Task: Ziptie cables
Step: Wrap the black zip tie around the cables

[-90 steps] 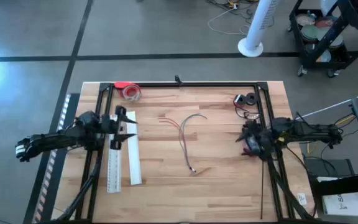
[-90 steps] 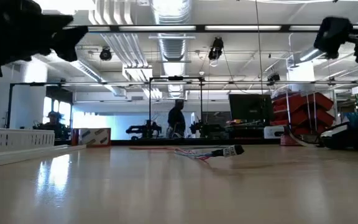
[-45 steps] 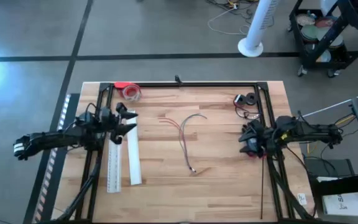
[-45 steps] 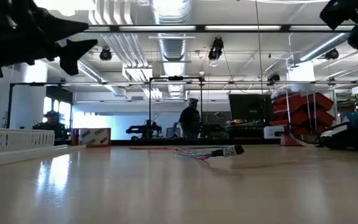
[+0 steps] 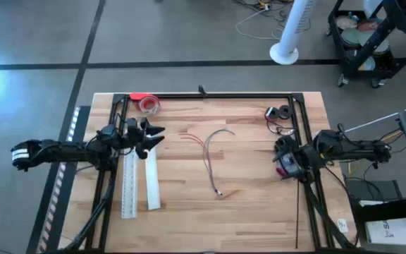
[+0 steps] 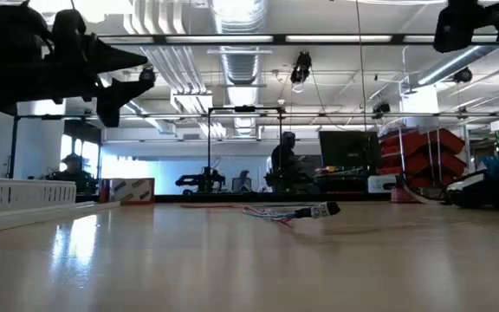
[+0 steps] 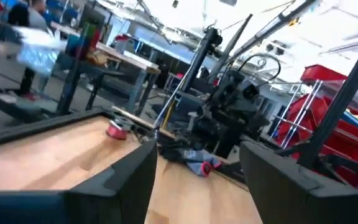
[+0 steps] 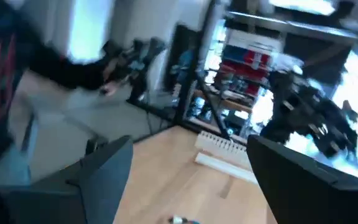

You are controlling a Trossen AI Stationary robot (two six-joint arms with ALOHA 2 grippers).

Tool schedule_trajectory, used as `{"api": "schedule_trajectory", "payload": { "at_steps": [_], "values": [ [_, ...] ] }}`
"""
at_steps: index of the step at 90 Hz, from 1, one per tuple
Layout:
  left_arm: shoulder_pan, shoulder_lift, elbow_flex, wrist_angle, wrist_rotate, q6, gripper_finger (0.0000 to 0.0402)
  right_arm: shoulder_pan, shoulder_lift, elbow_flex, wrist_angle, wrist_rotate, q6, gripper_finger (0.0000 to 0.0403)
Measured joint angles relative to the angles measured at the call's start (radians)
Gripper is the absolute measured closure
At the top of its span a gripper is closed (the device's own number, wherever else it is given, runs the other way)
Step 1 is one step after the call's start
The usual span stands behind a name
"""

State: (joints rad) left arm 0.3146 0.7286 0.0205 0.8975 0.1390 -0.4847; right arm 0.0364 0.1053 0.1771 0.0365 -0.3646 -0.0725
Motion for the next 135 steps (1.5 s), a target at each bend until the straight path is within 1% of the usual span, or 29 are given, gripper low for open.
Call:
{"api": "schedule_trajectory", "payload": {
  "at_steps": [14,23,32,40,49,53,58,66,72,82,94,100,105,112,116,123,126,130,135],
  "values": [
    [-0.001,0.033,0.036,0.012,-0.026,0.049,0.0184,0.0,0.13,-0.001,0.019,0.381,0.368,0.0095],
    [-0.026,0.069,0.052,0.011,-0.026,0.001,0.0184,0.0,0.201,-0.001,0.05,0.552,0.549,0.0097],
    [-0.079,0.117,0.06,0.008,-0.026,-0.057,0.0184,0.0,0.257,-0.001,0.091,0.677,0.599,0.0098],
    [-0.158,0.175,0.062,0.01,-0.026,-0.024,0.0184,0.0,0.296,-0.001,0.122,0.774,0.599,0.0095],
    [-0.256,0.251,0.062,0.043,-0.047,0.001,0.0184,0.0,0.334,-0.001,0.174,0.831,0.628,0.0094],
    [-0.301,0.286,0.062,0.075,-0.064,0.004,0.0184,0.0,0.351,-0.001,0.187,0.837,0.649,0.0095],
    [-0.35,0.331,0.062,0.119,-0.08,0.014,0.0184,0.0,0.373,-0.001,0.209,0.817,0.656,0.0098],
    [-0.416,0.394,0.062,0.191,-0.096,0.038,0.0184,0.0,0.409,-0.001,0.262,0.73,0.649,0.0108],
    [-0.451,0.439,0.063,0.239,-0.1,0.043,0.0184,0.0,0.433,0.002,0.269,0.66,0.648,0.012],
    [-0.487,0.515,0.094,0.25,-0.106,0.037,0.0184,0.0,0.488,0.022,0.267,0.599,0.635,0.0152],
    [-0.522,0.636,0.195,0.224,-0.104,0.049,0.0184,0.0,0.563,0.058,0.259,0.555,0.576,0.0205],
    [-0.528,0.698,0.261,0.19,-0.083,0.072,0.0184,0.001,0.599,0.079,0.257,0.542,0.543,0.0236],
    [-0.528,0.749,0.322,0.146,-0.047,0.081,0.0184,0.001,0.624,0.099,0.258,0.54,0.514,0.0265],
    [-0.528,0.81,0.405,0.057,0.004,0.083,0.0184,0.002,0.65,0.126,0.257,0.54,0.463,0.0308],
    [-0.527,0.84,0.452,0.004,0.016,0.085,0.0184,0.006,0.658,0.139,0.258,0.541,0.437,0.0334],
    [-0.528,0.887,0.54,-0.098,-0.003,0.108,0.0184,0.016,0.662,0.155,0.253,0.54,0.399,0.0379],
    [-0.528,0.905,0.578,-0.147,-0.023,0.125,0.0185,0.022,0.662,0.158,0.251,0.54,0.389,0.039],
    [-0.528,0.929,0.631,-0.223,-0.051,0.158,0.0186,0.031,0.662,0.159,0.25,0.54,0.37,0.0396],
    [-0.529,0.958,0.695,-0.313,-0.089,0.204,0.019,0.039,0.662,0.159,0.246,0.54,0.368,0.039]
  ]
}}
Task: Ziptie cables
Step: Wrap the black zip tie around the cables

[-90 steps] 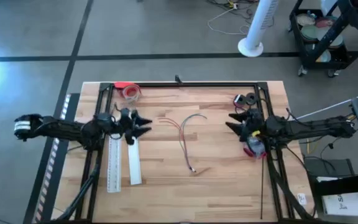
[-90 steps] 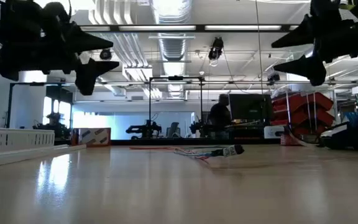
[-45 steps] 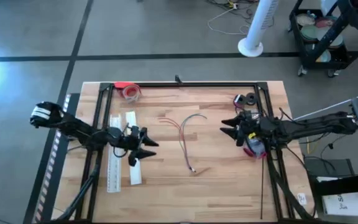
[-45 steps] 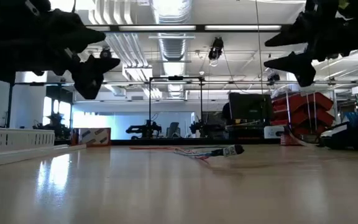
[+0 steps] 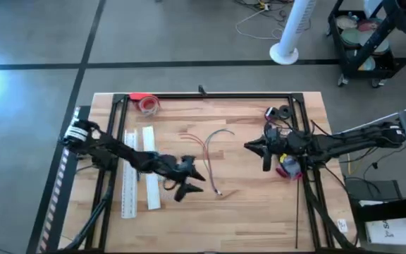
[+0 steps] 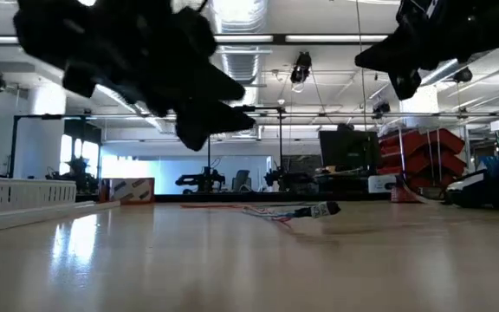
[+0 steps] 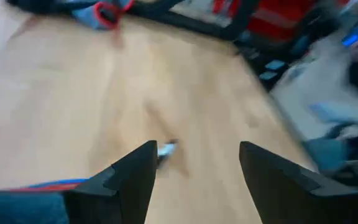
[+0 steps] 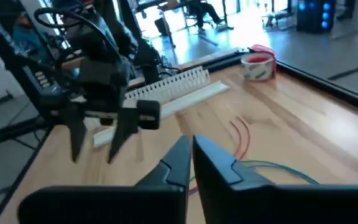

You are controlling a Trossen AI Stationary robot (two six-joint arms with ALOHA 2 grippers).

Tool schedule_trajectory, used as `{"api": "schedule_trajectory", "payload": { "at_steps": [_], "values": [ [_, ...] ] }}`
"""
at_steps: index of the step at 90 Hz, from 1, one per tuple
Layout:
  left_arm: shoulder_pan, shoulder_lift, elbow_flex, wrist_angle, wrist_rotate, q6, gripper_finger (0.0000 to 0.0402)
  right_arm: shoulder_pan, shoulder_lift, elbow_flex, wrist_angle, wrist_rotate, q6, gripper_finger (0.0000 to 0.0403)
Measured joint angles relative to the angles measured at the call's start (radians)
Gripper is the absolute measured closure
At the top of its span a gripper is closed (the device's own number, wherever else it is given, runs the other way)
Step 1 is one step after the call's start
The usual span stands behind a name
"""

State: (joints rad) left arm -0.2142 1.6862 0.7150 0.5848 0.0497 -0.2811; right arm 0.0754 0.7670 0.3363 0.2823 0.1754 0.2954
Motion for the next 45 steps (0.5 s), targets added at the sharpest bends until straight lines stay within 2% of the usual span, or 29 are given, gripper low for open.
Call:
{"api": "schedule_trajectory", "payload": {
  "at_steps": [9,29,45],
  "values": [
    [-0.001,0.059,0.115,-0.122,-0.017,0.077,0.02,0.011,0.0,0.0,-0.002,0.0,0.006,0.0379],
    [-0.008,0.218,0.314,-0.291,0.021,0.166,0.0219,0.019,0.0,0.0,-0.051,-0.006,-0.022,0.0358],
    [-0.007,0.3,0.388,-0.35,0.073,0.219,0.0235,0.019,0.0,0.0,-0.065,-0.075,-0.086,0.0307]
  ]
}}
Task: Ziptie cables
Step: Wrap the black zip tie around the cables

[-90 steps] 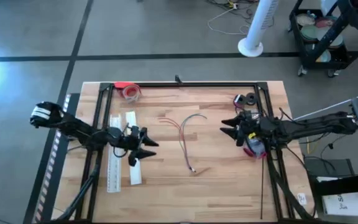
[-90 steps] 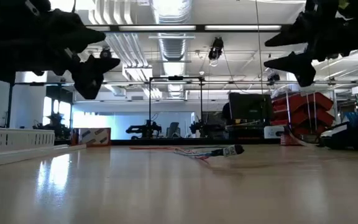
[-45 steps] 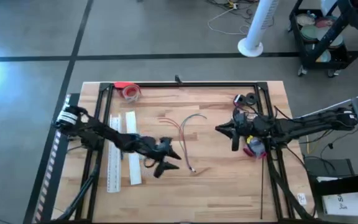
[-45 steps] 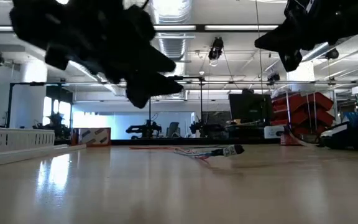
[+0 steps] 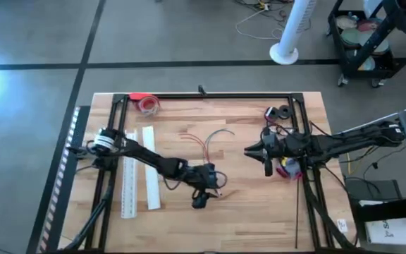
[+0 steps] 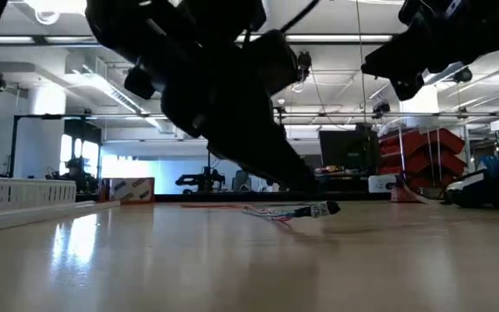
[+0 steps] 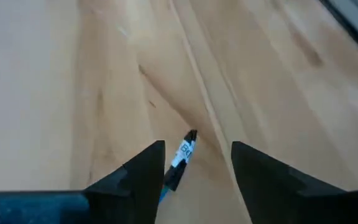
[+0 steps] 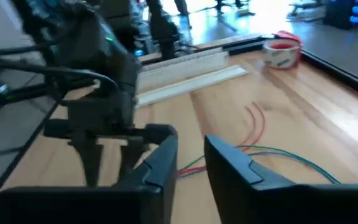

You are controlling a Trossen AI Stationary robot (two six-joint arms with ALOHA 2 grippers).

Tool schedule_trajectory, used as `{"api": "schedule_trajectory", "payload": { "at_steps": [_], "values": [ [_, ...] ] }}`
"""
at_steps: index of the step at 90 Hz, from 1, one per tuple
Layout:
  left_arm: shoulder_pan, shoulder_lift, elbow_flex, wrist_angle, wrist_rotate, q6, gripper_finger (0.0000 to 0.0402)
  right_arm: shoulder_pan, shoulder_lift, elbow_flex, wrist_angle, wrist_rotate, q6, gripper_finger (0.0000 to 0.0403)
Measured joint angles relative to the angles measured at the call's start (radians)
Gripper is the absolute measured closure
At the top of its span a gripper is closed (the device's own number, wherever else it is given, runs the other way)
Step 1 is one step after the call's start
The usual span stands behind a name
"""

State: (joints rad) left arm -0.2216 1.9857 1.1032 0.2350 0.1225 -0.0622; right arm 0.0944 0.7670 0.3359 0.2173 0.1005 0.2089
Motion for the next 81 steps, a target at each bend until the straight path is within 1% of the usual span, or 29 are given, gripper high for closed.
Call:
{"api": "schedule_trajectory", "payload": {
  "at_steps": [11,19,27,37,47,55,58,63,70,81],
  "values": [
    [0.001,0.028,0.023,-0.004,-0.001,0.043,0.0246,-0.002,-0.001,0.0,-0.004,0.005,-0.001,0.0264],
    [0.001,0.057,0.03,-0.013,-0.024,0.054,0.0256,-0.001,-0.001,0.0,-0.004,0.004,-0.002,0.0242],
    [0.001,0.088,0.038,-0.002,-0.056,0.066,0.0271,-0.001,0.0,0.0,-0.003,0.004,-0.004,0.0229],
    [-0.001,0.117,0.055,0.008,-0.103,0.045,0.0296,-0.001,-0.001,0.0,-0.002,0.005,-0.012,0.0225],
    [0.0,0.119,0.066,0.001,-0.108,0.041,0.0336,-0.001,-0.009,0.0,0.004,0.004,-0.012,0.023],
    [0.0,0.108,0.067,-0.011,-0.112,0.037,0.038,-0.001,-0.022,-0.001,-0.004,0.004,-0.012,0.0242],
    [0.001,0.101,0.066,-0.019,-0.114,0.032,0.0389,0.0,-0.029,0.0,-0.005,0.003,-0.012,0.0248],
    [0.002,0.084,0.064,-0.041,-0.116,0.018,0.0392,0.0,-0.041,0.02,-0.033,0.003,-0.025,0.0259],
    [0.006,0.042,0.06,-0.061,-0.143,0.021,0.0393,0.005,-0.064,0.07,-0.124,0.004,-0.058,0.0276],
    [0.026,-0.095,0.062,-0.051,-0.186,0.066,0.0398,0.006,-0.075,0.159,-0.218,0.004,-0.122,0.0303]
  ]
}}
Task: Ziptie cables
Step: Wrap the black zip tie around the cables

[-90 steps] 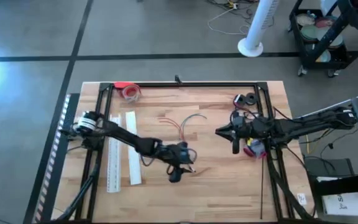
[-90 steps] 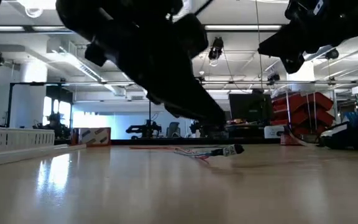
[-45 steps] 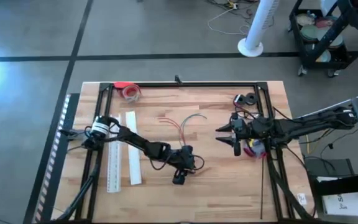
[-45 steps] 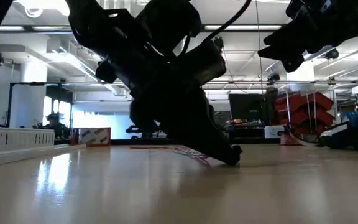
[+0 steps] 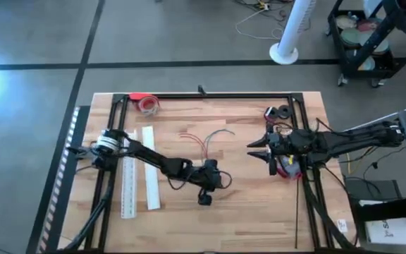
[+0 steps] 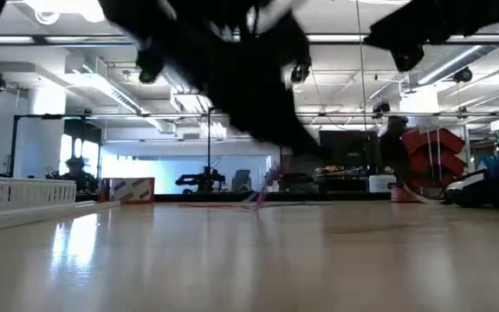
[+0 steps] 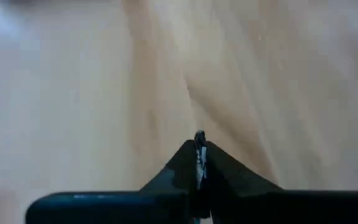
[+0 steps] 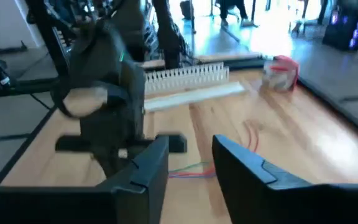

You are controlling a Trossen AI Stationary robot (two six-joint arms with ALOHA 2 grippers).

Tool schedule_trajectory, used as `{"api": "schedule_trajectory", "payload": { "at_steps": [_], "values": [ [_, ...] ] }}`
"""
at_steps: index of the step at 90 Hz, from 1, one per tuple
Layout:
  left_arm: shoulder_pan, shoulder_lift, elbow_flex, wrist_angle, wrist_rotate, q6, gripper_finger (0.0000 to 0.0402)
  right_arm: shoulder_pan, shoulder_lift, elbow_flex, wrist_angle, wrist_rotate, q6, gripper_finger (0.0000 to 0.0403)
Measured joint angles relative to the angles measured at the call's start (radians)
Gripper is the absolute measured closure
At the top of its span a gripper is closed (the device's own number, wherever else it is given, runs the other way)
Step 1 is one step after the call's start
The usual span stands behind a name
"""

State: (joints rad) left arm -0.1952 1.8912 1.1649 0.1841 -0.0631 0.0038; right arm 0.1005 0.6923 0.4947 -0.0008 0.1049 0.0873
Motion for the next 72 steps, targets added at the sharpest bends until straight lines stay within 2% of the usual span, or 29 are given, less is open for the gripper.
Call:
{"api": "schedule_trajectory", "payload": {
  "at_steps": [14,35,45,58,66,72],
  "values": [
    [0.055,-0.171,-0.002,0.069,-0.008,-0.005,0.0399,-0.002,0.02,0.038,-0.008,0.006,-0.08,0.0328],
    [0.109,-0.379,-0.002,0.226,-0.007,-0.013,0.04,-0.002,0.092,0.026,0.043,0.126,-0.083,0.0359],
    [0.123,-0.412,-0.002,0.341,-0.008,-0.06,0.04,-0.002,0.111,0.029,0.031,0.157,-0.062,0.0374],
    [0.118,-0.4,-0.002,0.497,-0.006,-0.195,0.0401,-0.002,0.103,0.035,0.019,0.157,-0.061,0.0392],
    [0.101,-0.366,-0.003,0.5,-0.031,-0.274,0.0401,-0.002,0.095,0.035,0.013,0.158,-0.057,0.0399],
    [0.089,-0.336,-0.021,0.478,-0.101,-0.312,0.0401,-0.002,0.093,0.035,-0.001,0.158,-0.045,0.0402]
  ]
}}
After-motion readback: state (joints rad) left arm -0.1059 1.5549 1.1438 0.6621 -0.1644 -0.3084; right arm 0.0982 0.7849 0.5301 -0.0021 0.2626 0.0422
